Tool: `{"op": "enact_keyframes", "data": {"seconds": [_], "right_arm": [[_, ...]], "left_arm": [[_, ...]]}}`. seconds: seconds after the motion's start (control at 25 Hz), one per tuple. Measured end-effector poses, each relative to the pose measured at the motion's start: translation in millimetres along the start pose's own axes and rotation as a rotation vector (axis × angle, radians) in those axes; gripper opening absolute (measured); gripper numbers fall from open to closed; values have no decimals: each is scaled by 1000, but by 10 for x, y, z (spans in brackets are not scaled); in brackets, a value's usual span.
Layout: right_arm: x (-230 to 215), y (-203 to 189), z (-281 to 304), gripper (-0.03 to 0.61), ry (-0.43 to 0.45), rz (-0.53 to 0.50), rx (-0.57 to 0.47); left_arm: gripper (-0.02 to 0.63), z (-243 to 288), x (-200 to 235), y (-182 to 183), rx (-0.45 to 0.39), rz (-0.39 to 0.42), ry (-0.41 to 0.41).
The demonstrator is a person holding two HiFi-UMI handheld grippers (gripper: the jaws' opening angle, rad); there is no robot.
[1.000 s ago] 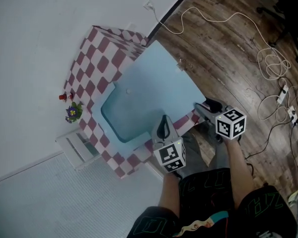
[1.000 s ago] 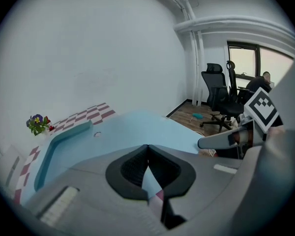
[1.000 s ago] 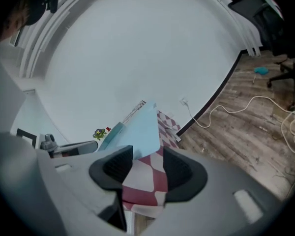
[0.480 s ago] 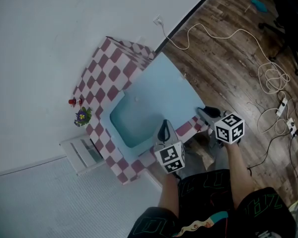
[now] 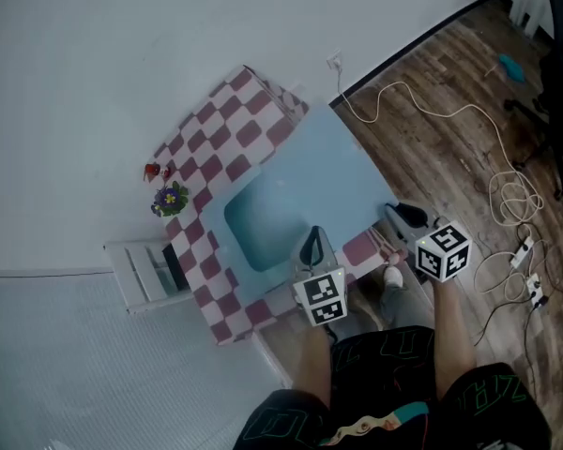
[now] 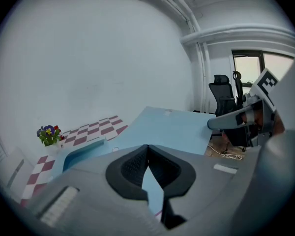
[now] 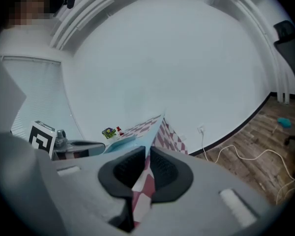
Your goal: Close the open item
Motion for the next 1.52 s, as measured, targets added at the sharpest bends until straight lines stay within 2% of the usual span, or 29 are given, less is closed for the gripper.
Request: {"op": "enact_keyframes", "data": {"seconds": [0.28, 0.48, 0.68, 0.84, 1.12, 1.52], "right_arm": [[313, 365, 78, 31, -26, -177, -34], [601, 622, 221, 26, 8, -250, -61], [946, 785, 373, 20, 49, -335, -86], [1199, 862, 480, 15, 101, -379, -88], [1747, 852, 739, 12, 220, -452, -68], [2448, 574, 1105, 12, 365, -537, 15]], "left_arm": [[9, -186, 385, -23, -43, -87, 94], [9, -364, 647, -63, -66, -136, 150], [9, -563, 1016, -179, -73, -211, 243], [9, -659, 1189, -185, -90, -241, 281], [9, -771, 1426, -198, -115, -271, 320], [9, -1036, 1867, -569, -82, -347, 402]]}}
Point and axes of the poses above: the fingertips, and each gripper's own axes: z forward along the fingers, x to its left, y out of its top, the point moved 5 cm from there along -z, backward along the fingers, and after that the axes turned 1 degree about x, right-handed, at the moved point
